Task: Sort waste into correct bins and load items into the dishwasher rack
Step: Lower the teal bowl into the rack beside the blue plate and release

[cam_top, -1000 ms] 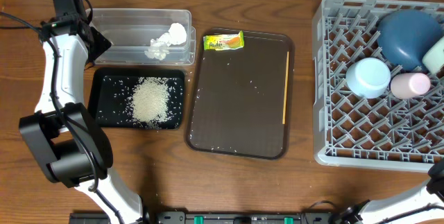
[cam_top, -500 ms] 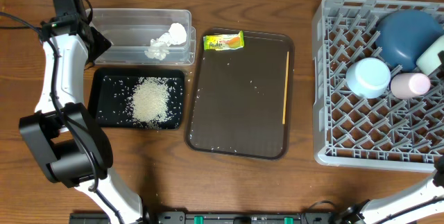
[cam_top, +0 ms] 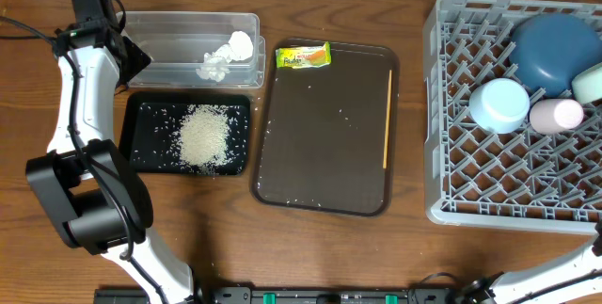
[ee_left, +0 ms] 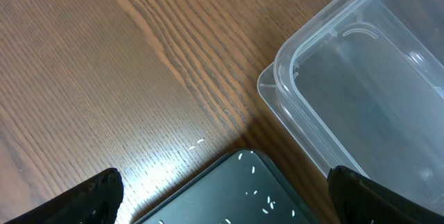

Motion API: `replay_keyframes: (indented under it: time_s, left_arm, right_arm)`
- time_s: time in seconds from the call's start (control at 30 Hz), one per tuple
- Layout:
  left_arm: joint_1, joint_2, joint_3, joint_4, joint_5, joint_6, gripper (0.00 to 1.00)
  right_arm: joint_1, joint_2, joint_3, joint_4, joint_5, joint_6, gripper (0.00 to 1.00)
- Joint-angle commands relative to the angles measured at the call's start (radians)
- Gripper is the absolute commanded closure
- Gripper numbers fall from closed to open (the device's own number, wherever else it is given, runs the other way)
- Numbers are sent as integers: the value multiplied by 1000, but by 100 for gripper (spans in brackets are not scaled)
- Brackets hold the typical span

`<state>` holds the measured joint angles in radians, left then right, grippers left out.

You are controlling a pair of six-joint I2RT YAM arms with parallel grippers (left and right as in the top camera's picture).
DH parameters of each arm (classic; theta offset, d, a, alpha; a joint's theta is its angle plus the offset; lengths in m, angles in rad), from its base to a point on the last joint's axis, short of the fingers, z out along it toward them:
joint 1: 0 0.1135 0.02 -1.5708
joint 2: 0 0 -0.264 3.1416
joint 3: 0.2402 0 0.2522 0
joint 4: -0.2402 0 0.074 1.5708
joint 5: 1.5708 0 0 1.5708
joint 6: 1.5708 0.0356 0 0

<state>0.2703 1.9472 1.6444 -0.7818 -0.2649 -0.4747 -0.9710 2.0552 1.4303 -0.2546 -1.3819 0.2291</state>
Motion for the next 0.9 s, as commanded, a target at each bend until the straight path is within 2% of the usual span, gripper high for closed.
replay_keyframes:
  time_s: [0.0, 0.23, 0.37, 0.67, 0.73, 0.83, 0.87]
  left_arm:
    - [2, 9, 0, -3, -6, -10, 4]
    - [2, 9, 0, -3, -6, -10, 4]
    - [2, 9, 0, -3, -6, -10, 4]
    - [2, 9, 0, -3, -6, -10, 4]
    - [2, 9, 0, -3, -6, -10, 4]
    - [2, 9, 0, -3, -6, -10, 4]
    - [2, 9, 0, -3, -6, -10, 4]
  right_arm:
    - [-22, -2, -3, -58, 87, 1, 92]
    - [-30, -161, -3, -315, 561, -61, 88]
    - [-30, -277, -3, -368, 756, 42, 85]
    - [9, -501, -3, -388, 819, 130, 86]
    - [45, -529, -3, -361, 912, 131, 89]
    - [123, -521, -4, -289, 1116, 134, 99]
    - [146, -510, -4, -261, 1175, 134, 99]
